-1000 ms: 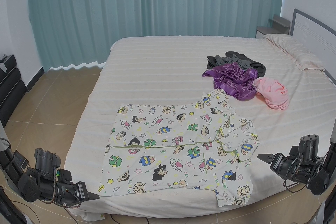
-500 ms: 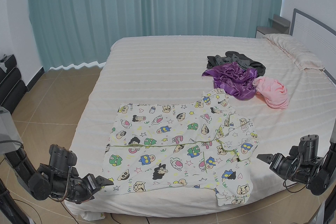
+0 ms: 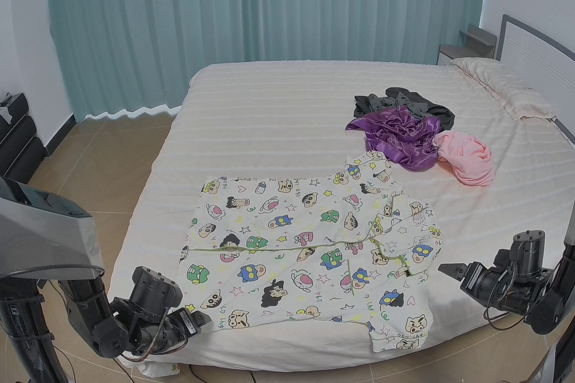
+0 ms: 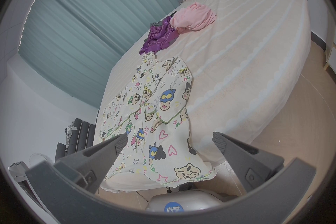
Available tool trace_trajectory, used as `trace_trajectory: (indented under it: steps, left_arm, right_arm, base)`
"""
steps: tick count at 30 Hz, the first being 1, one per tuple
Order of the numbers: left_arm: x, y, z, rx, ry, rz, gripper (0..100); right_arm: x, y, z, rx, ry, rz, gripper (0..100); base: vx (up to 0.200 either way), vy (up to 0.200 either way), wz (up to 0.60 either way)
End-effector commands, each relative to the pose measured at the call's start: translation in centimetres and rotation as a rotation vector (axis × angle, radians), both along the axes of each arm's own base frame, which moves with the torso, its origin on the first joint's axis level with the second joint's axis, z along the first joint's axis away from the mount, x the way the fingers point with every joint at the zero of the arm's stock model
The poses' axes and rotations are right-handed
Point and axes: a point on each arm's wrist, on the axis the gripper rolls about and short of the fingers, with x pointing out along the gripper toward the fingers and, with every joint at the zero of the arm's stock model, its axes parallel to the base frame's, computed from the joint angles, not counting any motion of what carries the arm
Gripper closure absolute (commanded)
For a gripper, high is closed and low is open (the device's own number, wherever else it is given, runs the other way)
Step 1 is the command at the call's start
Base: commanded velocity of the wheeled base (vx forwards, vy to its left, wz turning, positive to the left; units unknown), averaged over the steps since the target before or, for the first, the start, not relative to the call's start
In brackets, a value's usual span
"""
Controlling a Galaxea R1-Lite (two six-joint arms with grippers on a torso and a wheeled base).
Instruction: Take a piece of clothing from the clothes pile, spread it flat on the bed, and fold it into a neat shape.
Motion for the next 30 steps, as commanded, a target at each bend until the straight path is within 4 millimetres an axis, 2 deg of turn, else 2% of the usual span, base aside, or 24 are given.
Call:
trace_trajectory:
  steps: [1,7,20,21,30]
  left_arm:
    - [-0.2,0.1,-0.7,0.013,0.029,0.014,0]
    - [0.5,0.5,-0.7,0.018,0.011,0.061,0]
    - [1.7,-0.3,-2.2,0.046,-0.071,0.117,0]
    - [1.8,-0.3,-2.2,0.041,-0.086,0.119,100]
    - [2.2,0.3,-1.9,0.047,-0.123,0.188,100]
  right_arm:
    - [-0.4,-0.1,-0.2,-0.003,0.02,-0.001,0]
    - [-0.4,0.0,-0.2,-0.004,0.019,0.003,0]
    - [-0.4,0.0,-0.2,-0.003,0.019,0.004,0]
    - [-0.4,0.0,-0.3,-0.003,0.022,0.004,0]
    - [-0.5,0.4,-0.6,-0.006,0.042,0.022,0]
  base:
    - [0.0,0.0,0.0]
    - [0.0,0.0,0.0]
    - [0.0,0.0,0.0]
    - [0.0,0.0,0.0]
    - [0.0,0.0,0.0]
